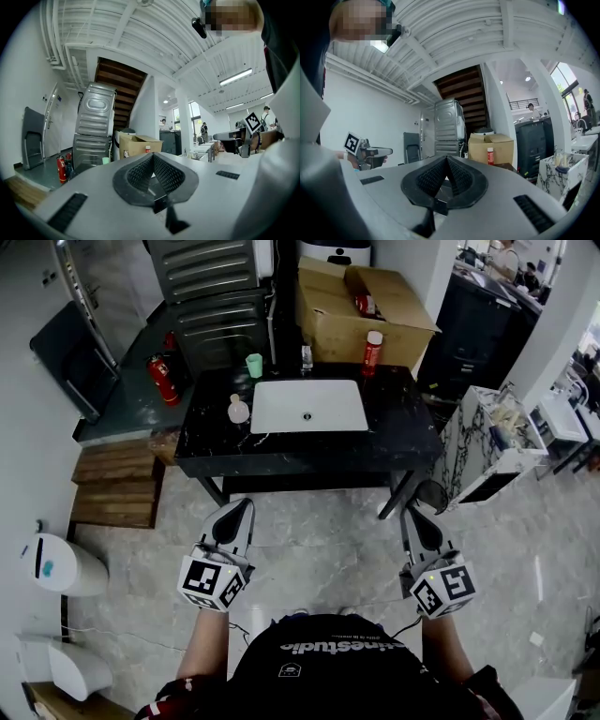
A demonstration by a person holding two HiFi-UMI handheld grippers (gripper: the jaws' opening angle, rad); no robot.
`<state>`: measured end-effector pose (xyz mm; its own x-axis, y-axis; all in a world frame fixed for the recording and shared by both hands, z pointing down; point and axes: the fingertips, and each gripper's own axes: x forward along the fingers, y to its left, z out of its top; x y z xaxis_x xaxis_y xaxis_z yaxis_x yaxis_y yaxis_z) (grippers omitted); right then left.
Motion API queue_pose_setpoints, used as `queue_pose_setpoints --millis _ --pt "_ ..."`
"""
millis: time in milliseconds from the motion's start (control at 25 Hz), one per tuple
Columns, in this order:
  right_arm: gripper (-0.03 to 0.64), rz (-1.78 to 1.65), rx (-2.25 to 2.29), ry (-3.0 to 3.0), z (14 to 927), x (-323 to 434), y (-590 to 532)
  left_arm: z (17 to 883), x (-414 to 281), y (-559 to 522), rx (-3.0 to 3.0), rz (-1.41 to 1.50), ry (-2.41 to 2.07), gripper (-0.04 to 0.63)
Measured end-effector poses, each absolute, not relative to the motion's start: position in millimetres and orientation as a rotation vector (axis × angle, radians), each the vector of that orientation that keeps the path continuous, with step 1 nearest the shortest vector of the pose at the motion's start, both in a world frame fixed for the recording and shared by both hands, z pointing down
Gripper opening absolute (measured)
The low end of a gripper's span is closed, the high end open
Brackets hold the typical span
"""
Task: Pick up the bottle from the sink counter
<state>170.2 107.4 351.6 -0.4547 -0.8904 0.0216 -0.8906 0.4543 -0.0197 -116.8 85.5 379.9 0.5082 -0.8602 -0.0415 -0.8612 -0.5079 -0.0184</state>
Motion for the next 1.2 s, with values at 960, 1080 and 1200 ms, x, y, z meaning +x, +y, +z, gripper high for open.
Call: queue_pose_setpoints --millis 960,1080,1200 --pt "0.037 0.117 1.58 -2.702 379 156 -83 413 -157 -99 -2.691 0.041 1.693 0.014" --pt "0.038 0.128 1.545 -2.742 376 164 -137 407 -147 -146 -2.684 0.074 1.732 0.014" --pt "0.038 0.122 1.485 -2.782 371 169 -183 402 -135 -188 -2.653 0.046 1.76 0.014"
